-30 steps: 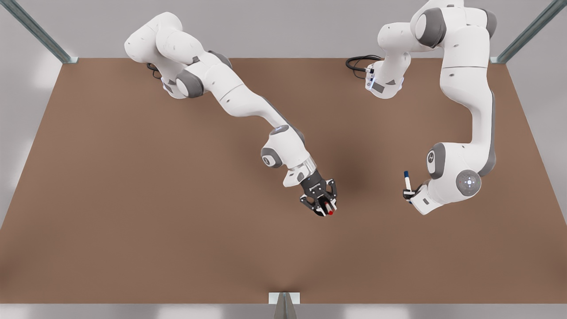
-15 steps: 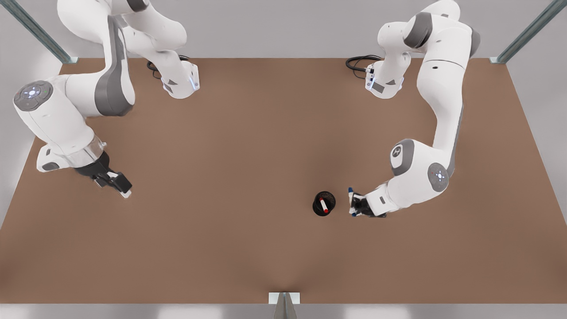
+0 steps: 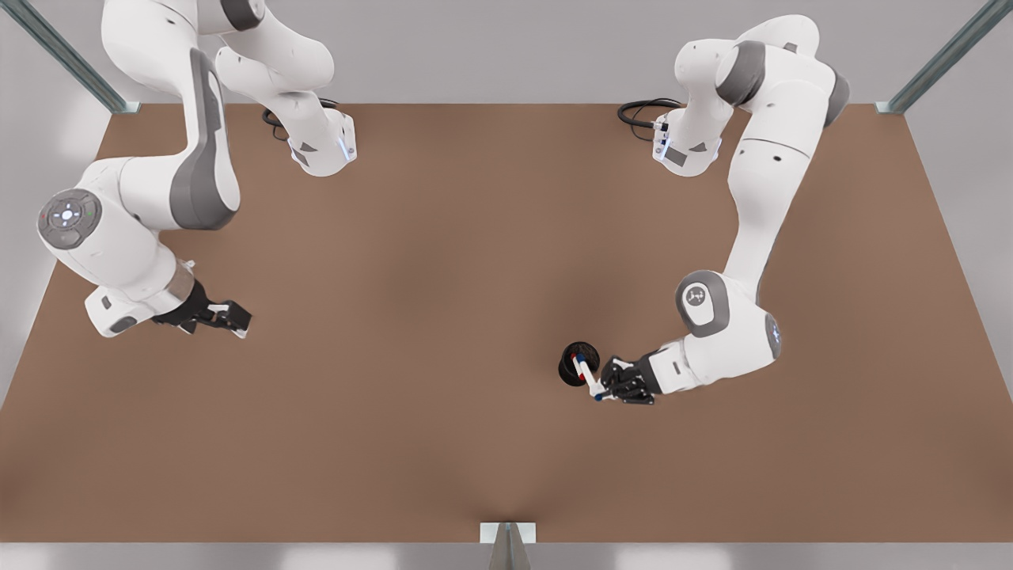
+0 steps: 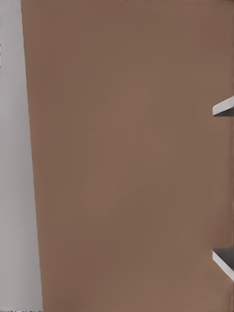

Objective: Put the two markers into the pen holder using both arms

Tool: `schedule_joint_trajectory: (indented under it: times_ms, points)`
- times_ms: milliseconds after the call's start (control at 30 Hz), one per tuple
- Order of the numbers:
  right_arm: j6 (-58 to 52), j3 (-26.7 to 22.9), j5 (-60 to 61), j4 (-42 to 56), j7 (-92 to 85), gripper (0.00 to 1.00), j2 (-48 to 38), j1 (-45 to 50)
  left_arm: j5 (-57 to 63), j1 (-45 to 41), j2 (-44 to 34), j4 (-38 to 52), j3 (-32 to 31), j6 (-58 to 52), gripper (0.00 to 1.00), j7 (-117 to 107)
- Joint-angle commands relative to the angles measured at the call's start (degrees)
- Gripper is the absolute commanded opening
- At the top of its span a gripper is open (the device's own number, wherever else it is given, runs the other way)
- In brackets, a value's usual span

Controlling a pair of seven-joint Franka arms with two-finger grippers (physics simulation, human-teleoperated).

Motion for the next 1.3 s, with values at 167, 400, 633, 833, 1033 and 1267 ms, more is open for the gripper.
schedule_joint_trajectory:
  times_ms: [167, 400, 633, 833, 1033, 1267]
  points:
    - [-0.17, -0.02, 0.14, -0.03, -16.17, 1.00, -0.04, -0.14, -2.25, 1.39, 0.00, -1.79, -0.02, 0.17, 0.21, 34.26]
    - [-0.09, -0.02, 0.23, -0.03, -16.34, 1.00, 0.23, -0.58, -4.19, 0.25, 0.44, -3.99, -0.02, 0.35, 0.21, 34.44]
    - [-0.09, -0.02, 0.23, 0.06, -16.34, 1.00, 0.31, -0.67, -4.19, -1.07, 0.35, -5.66, -0.02, -0.44, 1.00, 34.61]
    - [-0.09, -0.02, 0.23, 0.06, -16.26, 1.00, 0.32, -0.67, 16.90, 0.43, -1.94, 3.30, 0.42, -9.05, 1.00, -0.79]
    - [-0.09, -0.02, 0.23, 0.06, -16.26, 1.00, 0.32, -0.67, 51.71, 2.18, -13.44, 9.37, 4.55, -37.53, 1.00, -35.70]
    - [-0.09, -0.02, 0.23, 0.06, -16.26, 1.00, 0.32, -0.58, 50.66, 3.15, -26.63, 2.69, 8.41, -45.09, 1.00, -35.26]
